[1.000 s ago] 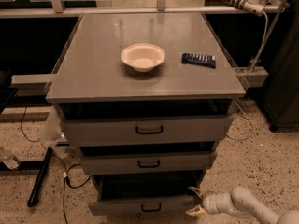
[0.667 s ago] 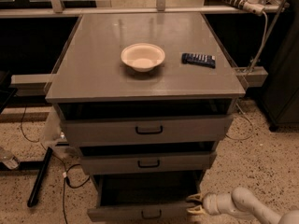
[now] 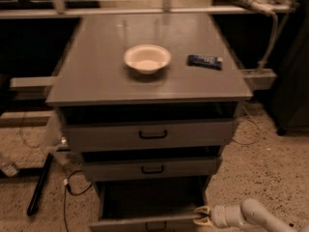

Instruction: Open bottom drawer

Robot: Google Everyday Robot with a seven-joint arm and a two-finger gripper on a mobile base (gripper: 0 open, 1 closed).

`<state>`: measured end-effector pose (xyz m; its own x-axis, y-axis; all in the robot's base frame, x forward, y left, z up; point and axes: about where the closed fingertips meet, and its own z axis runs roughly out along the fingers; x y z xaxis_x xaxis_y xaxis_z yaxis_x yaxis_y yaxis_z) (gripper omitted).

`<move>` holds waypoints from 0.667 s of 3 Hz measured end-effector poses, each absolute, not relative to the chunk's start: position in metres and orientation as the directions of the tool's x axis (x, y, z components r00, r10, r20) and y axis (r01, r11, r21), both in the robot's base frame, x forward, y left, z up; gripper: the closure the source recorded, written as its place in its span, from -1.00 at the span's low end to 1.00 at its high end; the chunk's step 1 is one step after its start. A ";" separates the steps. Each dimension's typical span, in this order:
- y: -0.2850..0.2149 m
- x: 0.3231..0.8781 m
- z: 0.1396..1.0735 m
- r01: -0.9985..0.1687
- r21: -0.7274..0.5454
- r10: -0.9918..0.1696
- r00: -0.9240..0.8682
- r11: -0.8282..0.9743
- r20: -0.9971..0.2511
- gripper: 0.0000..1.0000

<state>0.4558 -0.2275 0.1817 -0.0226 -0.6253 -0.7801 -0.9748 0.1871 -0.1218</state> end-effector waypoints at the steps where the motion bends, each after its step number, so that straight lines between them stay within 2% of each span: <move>1: -0.227 0.456 0.186 -0.975 -0.122 -0.625 -0.023 0.187 -0.780 1.00; 2: -0.229 0.440 0.186 -0.973 -0.116 -0.621 -0.034 0.201 -0.783 1.00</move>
Offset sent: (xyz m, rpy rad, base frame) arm -0.2771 -0.0533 0.0058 0.0789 0.0664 -0.2200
